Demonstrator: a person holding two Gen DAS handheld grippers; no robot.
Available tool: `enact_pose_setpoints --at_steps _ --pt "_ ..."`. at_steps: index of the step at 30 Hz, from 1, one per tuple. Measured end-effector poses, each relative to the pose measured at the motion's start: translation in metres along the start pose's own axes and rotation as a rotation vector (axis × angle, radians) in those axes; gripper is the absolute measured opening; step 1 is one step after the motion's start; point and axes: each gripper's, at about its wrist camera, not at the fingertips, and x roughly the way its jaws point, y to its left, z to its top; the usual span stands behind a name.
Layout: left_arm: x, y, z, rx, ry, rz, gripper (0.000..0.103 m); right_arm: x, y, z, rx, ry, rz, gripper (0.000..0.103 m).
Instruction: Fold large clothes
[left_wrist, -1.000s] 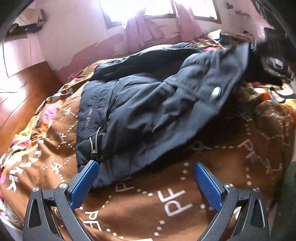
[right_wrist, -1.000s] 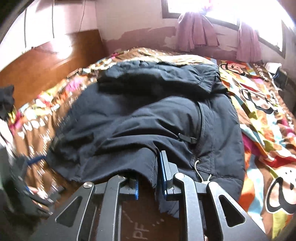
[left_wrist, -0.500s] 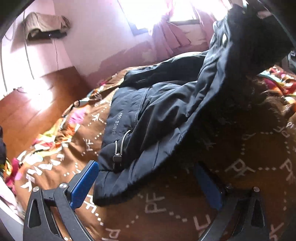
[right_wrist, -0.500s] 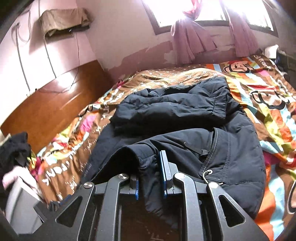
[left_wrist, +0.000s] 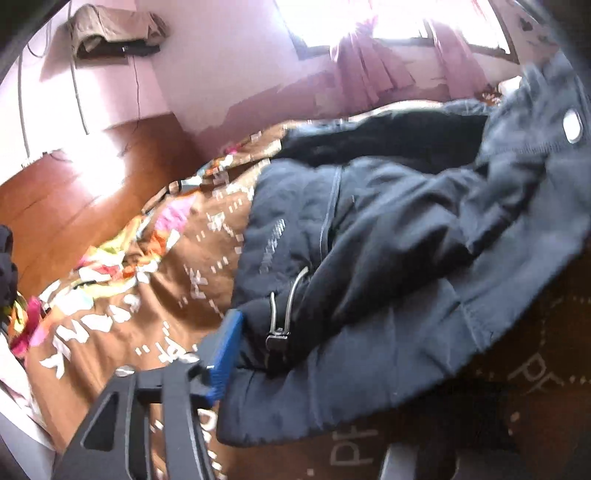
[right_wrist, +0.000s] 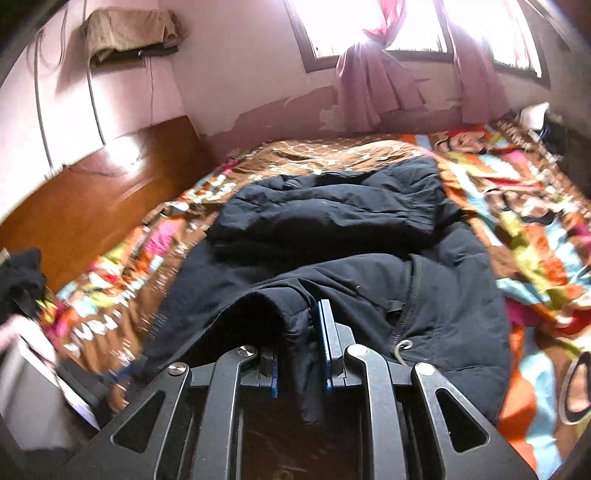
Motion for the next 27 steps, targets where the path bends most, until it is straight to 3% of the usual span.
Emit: enact_pose_setpoints --at_steps 4,8,9,16,20,27 --pt "-0.011 0.003 0.012 0.013 -0.062 0.017 0.027 -0.002 -0.009 -0.018 -0.012 0.025 -0.079 0.015" --pt "-0.033 0.009 0.023 -0.034 -0.164 -0.012 0.019 -0.004 -0.022 -0.026 0.038 0.055 -0.089 0.015" --pt "-0.038 0.01 0.027 -0.037 -0.19 -0.007 0.017 -0.008 -0.023 -0.026 0.025 0.045 -0.104 0.011" --pt "-0.074 0.021 0.057 -0.08 -0.266 -0.004 0.016 -0.05 -0.026 -0.023 0.008 -0.106 -0.117 0.007" --pt "-0.099 0.028 0.061 -0.067 -0.305 -0.008 0.016 -0.082 -0.021 -0.021 -0.021 -0.21 -0.116 0.007" --pt "-0.164 0.057 0.059 -0.106 -0.349 -0.037 0.016 -0.146 -0.002 -0.027 -0.074 -0.303 -0.06 0.006"
